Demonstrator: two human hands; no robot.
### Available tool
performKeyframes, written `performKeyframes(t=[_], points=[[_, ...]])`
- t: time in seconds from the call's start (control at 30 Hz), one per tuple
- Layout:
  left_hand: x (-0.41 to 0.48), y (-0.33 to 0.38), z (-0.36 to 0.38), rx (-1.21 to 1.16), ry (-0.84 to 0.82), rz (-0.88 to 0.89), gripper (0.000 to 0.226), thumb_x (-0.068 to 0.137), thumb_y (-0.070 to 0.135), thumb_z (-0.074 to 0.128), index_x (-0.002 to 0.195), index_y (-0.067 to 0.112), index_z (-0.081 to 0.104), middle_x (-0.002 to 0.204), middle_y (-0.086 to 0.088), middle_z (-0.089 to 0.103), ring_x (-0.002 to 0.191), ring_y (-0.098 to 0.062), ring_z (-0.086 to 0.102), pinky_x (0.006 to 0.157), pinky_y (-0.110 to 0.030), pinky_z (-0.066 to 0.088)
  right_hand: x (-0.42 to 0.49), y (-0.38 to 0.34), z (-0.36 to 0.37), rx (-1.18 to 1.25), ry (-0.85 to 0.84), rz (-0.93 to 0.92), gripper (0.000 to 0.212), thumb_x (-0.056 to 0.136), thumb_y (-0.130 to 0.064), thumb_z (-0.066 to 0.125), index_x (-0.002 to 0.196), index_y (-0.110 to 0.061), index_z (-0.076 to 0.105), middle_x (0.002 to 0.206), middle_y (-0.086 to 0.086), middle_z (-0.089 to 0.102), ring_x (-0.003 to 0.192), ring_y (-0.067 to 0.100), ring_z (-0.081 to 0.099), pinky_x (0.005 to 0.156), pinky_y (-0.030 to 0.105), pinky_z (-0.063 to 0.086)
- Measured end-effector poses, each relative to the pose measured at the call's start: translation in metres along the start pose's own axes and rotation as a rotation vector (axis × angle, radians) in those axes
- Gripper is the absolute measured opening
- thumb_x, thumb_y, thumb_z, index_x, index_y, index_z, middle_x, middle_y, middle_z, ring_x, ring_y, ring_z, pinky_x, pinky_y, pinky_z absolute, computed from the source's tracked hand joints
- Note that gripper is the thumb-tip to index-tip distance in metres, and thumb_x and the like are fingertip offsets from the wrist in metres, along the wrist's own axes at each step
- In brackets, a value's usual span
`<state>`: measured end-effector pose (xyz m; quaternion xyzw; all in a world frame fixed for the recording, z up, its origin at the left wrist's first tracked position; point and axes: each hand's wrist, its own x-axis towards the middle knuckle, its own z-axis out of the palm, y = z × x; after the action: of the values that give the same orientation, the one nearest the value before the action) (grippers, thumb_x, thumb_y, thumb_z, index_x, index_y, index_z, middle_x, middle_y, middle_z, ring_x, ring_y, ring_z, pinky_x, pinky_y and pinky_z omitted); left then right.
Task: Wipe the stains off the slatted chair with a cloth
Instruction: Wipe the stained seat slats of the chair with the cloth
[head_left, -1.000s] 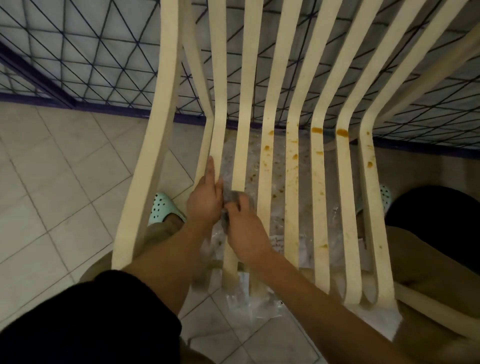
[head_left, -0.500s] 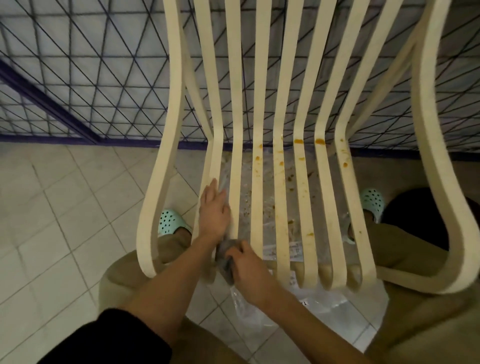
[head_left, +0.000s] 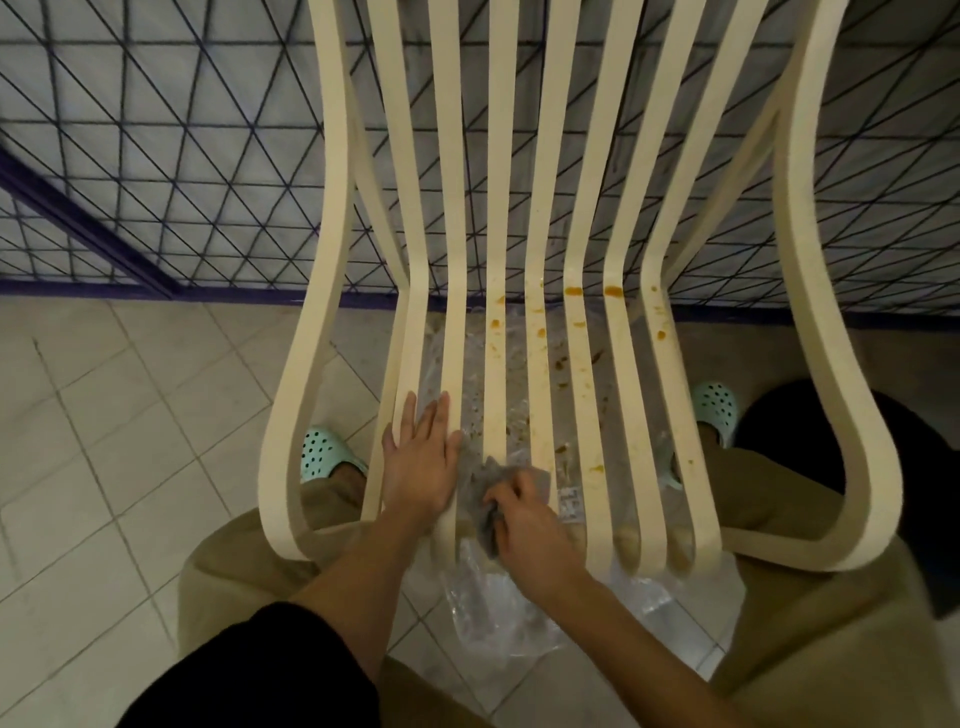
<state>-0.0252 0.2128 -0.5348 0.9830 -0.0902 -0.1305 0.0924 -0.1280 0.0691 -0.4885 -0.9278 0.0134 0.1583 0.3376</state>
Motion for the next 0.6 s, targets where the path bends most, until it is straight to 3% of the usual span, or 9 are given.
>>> performKeyframes(t=[0.17, 0.33, 0.6], points=[[0.001, -0.001, 0.004, 0.020, 0.036, -0.013, 0.057, 0.101, 0.048, 0.007, 0.155, 0.030, -0.001, 0.156, 0.000, 0.033, 0.150, -0.017, -0.009, 0.115, -0.053, 0.019, 0.012, 0.000, 0.013, -0.052, -0.037, 0.065, 0.029, 0.097, -0.012, 0.048, 0.126, -0.010, 0.049, 0.134, 0.012, 0.035, 0.091, 0.026, 0.056, 0.073, 0.026, 0.044], [-0.002, 0.001, 0.000, 0.006, 0.049, 0.005, 0.061, 0.101, 0.052, 0.015, 0.155, 0.029, 0.001, 0.157, -0.007, 0.031, 0.150, -0.018, -0.011, 0.115, -0.053, 0.016, 0.020, 0.002, 0.021, -0.081, -0.040, 0.078, 0.034, 0.094, -0.011, 0.052, 0.127, -0.011, 0.046, 0.137, 0.012, 0.033, 0.103, 0.025, 0.054, 0.082, 0.028, 0.050], [0.001, 0.003, 0.003, -0.008, 0.024, -0.030, 0.062, 0.100, 0.055, 0.014, 0.154, 0.031, -0.002, 0.162, -0.009, 0.014, 0.149, -0.016, -0.015, 0.116, -0.053, 0.015, 0.047, 0.007, 0.018, -0.084, 0.038, 0.045, 0.029, 0.094, -0.010, 0.054, 0.122, -0.009, 0.048, 0.134, 0.014, 0.033, 0.101, 0.025, 0.051, 0.086, 0.032, 0.050]])
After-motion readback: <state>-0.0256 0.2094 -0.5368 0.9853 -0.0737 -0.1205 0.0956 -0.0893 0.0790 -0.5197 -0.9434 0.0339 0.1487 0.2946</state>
